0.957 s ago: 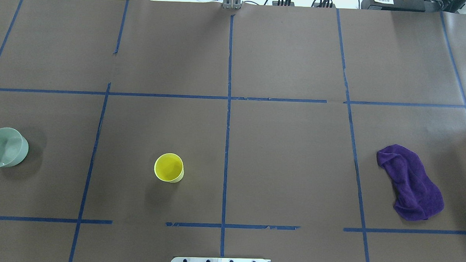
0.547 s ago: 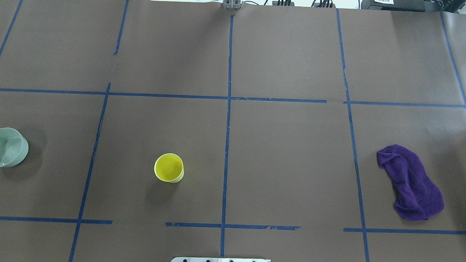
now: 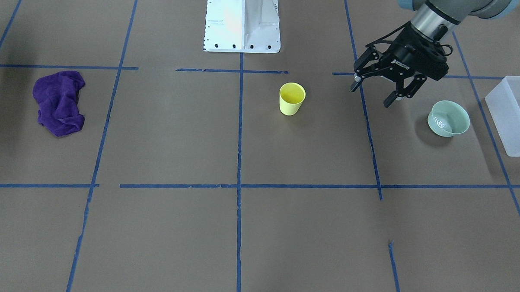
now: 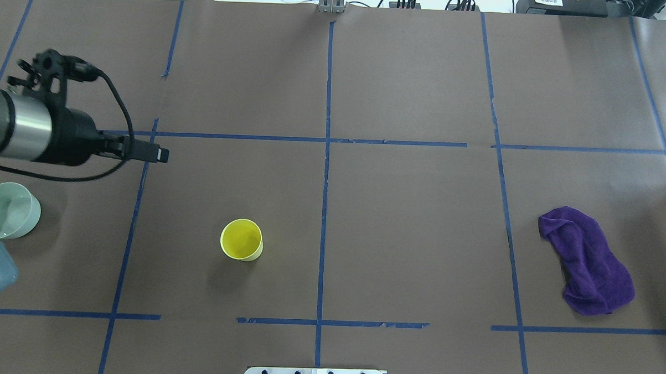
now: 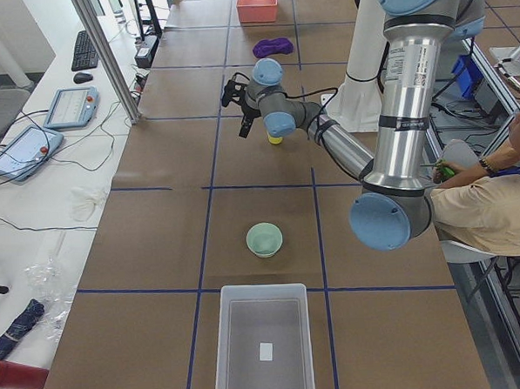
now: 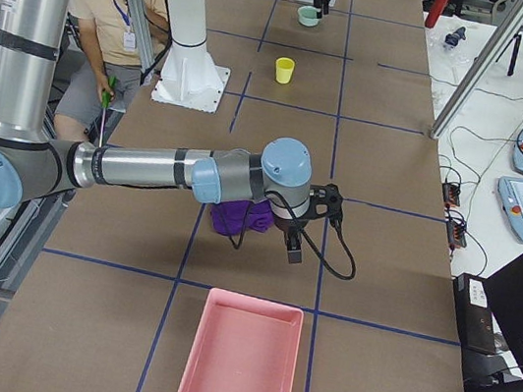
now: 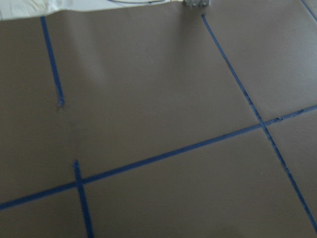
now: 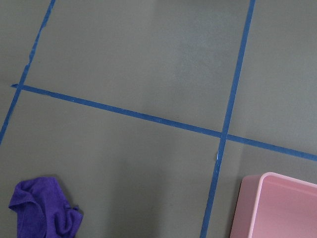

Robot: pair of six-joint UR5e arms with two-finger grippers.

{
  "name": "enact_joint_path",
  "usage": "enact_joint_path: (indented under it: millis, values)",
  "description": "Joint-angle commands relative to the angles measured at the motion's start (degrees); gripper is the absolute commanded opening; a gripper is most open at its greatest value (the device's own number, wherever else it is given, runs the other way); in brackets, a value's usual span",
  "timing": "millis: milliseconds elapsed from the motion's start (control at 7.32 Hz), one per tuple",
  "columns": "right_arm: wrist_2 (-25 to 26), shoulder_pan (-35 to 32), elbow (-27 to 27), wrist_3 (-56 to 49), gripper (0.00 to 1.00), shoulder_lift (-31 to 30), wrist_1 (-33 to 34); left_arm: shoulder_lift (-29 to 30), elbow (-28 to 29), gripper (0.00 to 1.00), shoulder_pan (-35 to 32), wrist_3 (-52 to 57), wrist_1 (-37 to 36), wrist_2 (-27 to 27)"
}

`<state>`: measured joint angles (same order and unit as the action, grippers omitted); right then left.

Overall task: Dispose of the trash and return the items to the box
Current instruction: 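Reach the left gripper over the table to the yellow cup and grasp it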

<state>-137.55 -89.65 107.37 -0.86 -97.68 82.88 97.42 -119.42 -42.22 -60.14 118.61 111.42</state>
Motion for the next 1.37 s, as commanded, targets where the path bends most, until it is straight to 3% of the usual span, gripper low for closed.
enact_joint_path:
  millis: [0,273,547,683,820,1230]
  values:
    - [0.27,0.0,-0.15,0.07,1.0,-0.23,-0.17,0.31,0.41,0.94,12.54,-16.78,-1.7,-12.84]
    - [0.27,0.0,-0.15,0.16,1.0,-0.32,-0.17,7.41,4.09,0.78,18.47,-26.39,-10.65,-16.4]
    - [0.27,0.0,-0.15,0.16,1.0,-0.67,-0.17,7.96,4.37,0.7,22.43,-27.75,-11.73,-18.25]
    - [0.27,0.0,-0.15,0.16,1.0,-0.76,-0.17,8.05,5.06,0.44,22.44,-27.84,-12.34,-18.25]
    - [0.36,0.0,-0.15,0.16,1.0,-0.76,-0.17,7.96,5.42,0.0,22.44,-27.75,-12.7,-18.25]
    - [0.36,0.0,-0.15,-0.02,1.0,-0.76,-0.17,7.96,1.76,0.0,18.78,-23.13,-15.58,-17.82]
